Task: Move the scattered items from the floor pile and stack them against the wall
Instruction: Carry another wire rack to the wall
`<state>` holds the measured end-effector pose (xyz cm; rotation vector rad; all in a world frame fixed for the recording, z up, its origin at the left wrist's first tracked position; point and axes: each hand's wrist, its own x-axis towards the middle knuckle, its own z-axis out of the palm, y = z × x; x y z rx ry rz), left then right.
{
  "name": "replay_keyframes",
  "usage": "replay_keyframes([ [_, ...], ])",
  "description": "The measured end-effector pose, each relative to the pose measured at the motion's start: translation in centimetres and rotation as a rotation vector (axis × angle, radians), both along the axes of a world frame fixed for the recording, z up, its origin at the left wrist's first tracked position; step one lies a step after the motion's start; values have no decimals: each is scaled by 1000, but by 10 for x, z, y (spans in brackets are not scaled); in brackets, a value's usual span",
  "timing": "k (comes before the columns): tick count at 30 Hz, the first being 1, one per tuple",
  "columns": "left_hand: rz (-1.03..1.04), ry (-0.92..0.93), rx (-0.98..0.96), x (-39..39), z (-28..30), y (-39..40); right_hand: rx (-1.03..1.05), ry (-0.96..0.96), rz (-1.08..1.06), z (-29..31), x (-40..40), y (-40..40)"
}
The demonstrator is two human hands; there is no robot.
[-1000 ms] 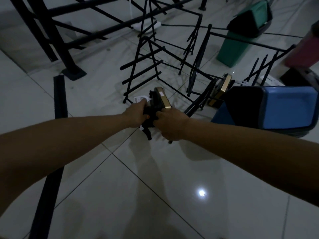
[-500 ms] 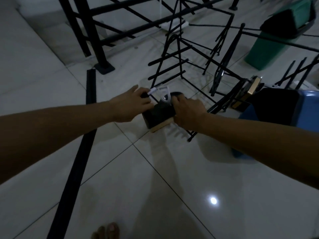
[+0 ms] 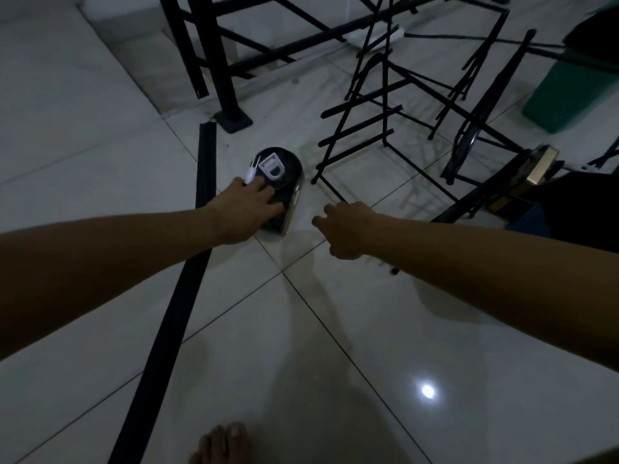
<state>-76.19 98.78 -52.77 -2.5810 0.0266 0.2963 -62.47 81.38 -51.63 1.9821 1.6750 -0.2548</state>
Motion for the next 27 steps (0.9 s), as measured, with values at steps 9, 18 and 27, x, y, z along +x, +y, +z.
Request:
replay_keyframes([
  [9,297,62,61,46,-4,-9,-29,-146,-2,0,21,-4],
  [18,177,129,-46,84,22,-22,184,-149,31,43,33,-18],
  [27,-102,-4,-675,144,42,-105,389,-334,-114,102,84,-96],
])
